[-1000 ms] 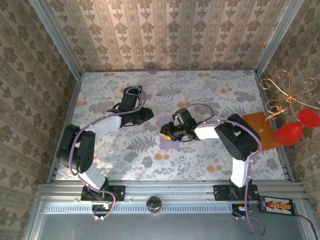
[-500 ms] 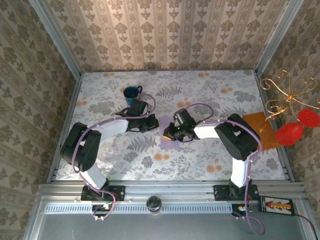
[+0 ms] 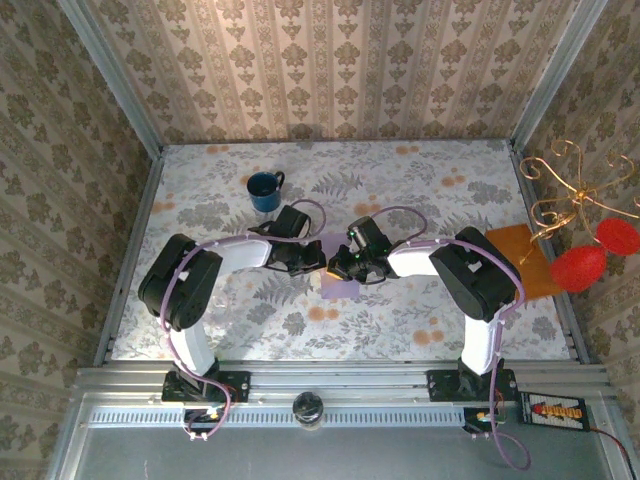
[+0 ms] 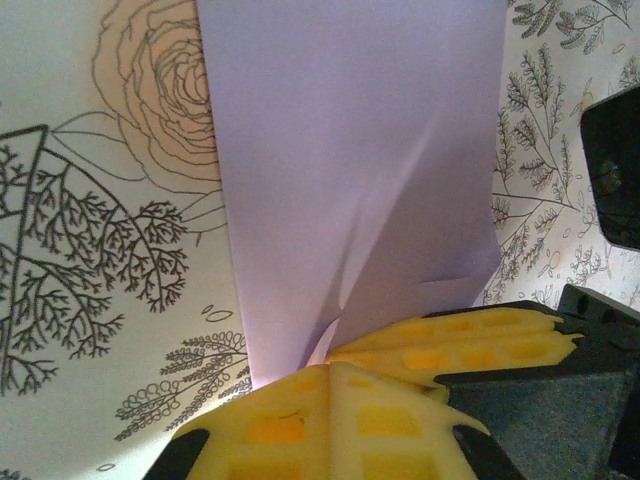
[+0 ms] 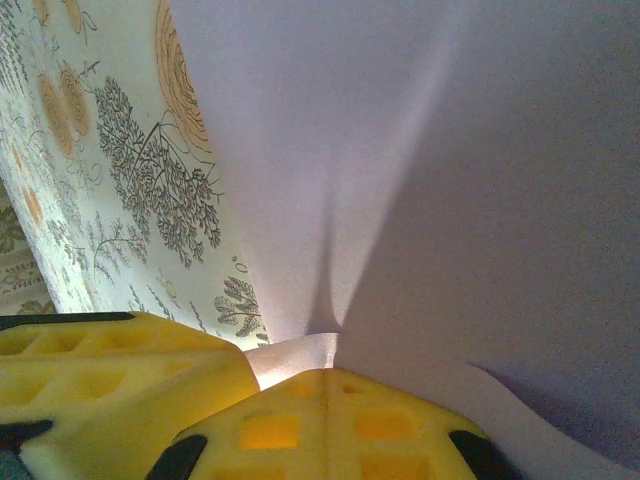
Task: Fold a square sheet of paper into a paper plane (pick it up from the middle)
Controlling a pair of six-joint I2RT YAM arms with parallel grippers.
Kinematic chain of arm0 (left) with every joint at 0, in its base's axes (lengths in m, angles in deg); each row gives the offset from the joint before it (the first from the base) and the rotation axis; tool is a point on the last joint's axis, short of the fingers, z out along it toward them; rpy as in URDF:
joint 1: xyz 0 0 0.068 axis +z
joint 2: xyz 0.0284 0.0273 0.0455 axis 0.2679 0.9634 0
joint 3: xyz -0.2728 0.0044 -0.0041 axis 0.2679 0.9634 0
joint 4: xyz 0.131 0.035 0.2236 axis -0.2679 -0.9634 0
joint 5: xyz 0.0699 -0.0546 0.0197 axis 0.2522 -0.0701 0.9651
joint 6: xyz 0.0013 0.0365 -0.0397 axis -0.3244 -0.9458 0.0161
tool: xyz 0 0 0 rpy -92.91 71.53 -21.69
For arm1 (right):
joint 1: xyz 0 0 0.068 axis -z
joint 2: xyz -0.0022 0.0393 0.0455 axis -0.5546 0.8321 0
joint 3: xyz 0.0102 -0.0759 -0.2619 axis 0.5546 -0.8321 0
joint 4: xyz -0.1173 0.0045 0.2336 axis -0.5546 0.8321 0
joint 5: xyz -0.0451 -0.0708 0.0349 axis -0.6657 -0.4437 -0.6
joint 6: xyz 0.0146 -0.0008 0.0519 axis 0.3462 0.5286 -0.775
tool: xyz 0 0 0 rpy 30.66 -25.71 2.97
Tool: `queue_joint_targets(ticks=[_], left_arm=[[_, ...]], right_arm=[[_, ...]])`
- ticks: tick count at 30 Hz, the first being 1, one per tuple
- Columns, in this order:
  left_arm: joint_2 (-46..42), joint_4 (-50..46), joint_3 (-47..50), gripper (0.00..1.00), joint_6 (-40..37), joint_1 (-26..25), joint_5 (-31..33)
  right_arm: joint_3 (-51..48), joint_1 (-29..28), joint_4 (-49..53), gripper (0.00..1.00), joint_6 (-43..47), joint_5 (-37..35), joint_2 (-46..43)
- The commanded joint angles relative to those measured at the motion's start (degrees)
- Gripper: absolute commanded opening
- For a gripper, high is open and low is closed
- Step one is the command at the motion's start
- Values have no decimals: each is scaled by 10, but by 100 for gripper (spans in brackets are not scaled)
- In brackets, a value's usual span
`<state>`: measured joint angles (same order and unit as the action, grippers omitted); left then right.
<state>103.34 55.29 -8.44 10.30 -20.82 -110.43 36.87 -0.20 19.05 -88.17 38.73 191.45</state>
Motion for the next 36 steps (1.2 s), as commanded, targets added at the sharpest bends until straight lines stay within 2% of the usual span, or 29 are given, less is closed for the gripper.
queue_joint_targets(ticks=[1,8,24,32,36], left_arm=[[9,-23,-18,0,-14,-5,17],[23,-31,-26,0,-17,-5,15],[45,-106,-48,0,-40,-9,68],[59,-140,-54,0,-56,-13,86],[65,-141,-56,0,-58,-14,89]], right_arm=[[-22,4,95,0,-2,-50,37],[-25,4,91,0,-5,-48,38],[-23,5,58,0,-13,-19,25],[3,17,84,0,37,-16,-53],[2,26,110,0,73,-26,-49]])
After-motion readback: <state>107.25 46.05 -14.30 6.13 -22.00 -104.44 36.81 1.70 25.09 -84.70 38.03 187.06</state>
